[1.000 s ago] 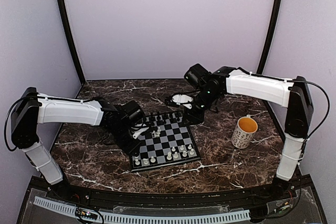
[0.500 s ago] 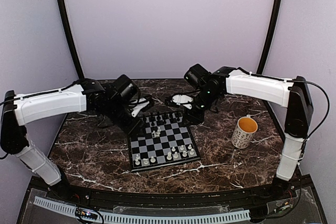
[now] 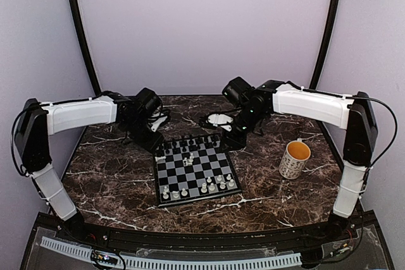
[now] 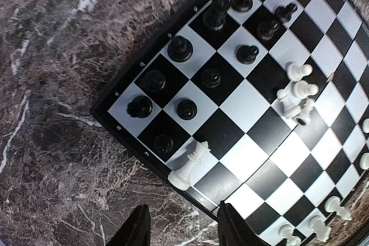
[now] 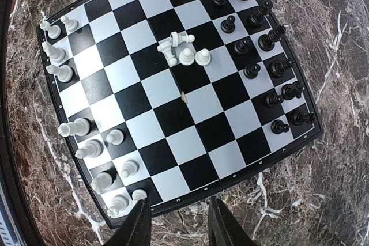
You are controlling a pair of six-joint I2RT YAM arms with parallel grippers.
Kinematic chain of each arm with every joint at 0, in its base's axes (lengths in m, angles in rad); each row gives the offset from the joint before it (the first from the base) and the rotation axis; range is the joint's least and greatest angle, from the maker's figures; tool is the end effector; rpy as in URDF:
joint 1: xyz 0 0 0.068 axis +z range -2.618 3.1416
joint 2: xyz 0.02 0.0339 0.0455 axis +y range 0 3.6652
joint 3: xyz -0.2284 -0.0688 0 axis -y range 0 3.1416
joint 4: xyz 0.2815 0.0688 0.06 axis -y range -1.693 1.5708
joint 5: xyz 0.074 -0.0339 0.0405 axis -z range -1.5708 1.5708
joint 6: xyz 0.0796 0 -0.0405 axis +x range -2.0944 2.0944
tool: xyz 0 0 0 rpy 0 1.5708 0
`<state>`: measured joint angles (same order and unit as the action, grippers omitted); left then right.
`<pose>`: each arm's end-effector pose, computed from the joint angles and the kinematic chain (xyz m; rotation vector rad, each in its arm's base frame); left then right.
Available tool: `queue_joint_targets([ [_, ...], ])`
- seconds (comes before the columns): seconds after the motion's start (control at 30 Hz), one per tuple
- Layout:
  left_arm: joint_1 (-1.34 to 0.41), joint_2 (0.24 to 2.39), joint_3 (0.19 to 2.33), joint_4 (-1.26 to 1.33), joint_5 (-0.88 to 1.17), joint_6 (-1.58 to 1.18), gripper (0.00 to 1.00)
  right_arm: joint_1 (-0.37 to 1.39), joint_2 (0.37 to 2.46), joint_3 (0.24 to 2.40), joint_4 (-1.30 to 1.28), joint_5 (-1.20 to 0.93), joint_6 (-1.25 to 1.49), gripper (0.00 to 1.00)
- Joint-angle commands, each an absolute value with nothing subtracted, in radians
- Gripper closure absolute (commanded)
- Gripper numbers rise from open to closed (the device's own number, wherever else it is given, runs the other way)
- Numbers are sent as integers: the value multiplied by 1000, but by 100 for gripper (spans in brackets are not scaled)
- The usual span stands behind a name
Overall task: Set up the chess pieces on the board
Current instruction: Pick up the queen from the chessboard.
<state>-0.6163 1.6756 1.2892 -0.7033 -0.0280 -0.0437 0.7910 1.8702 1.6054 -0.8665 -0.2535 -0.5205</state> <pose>0.3263 -0.2284 0.1540 0.7458 2.5659 -0.1770 0.2945 0.3262 0.1793 -1.7134 2.1007 0.4238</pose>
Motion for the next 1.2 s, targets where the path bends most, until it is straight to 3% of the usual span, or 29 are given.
queue_joint_targets([
  [0.0,-621,1765,1320,-720,-19,-18,55,784,1828,1590,-848,-261,-529,65],
  [0.37,-621,1852,1325,-723,-18,-12,55,779,1832,1590,-847,-270,-531,65],
  [0.83,-625,1856,1295,-731,74,-26,71,779,1850,1609,-862,-274,-529,65],
  [1.17,-641,1851,1265,-750,47,-60,67,781,1858,1618,-866,-278,-526,65],
])
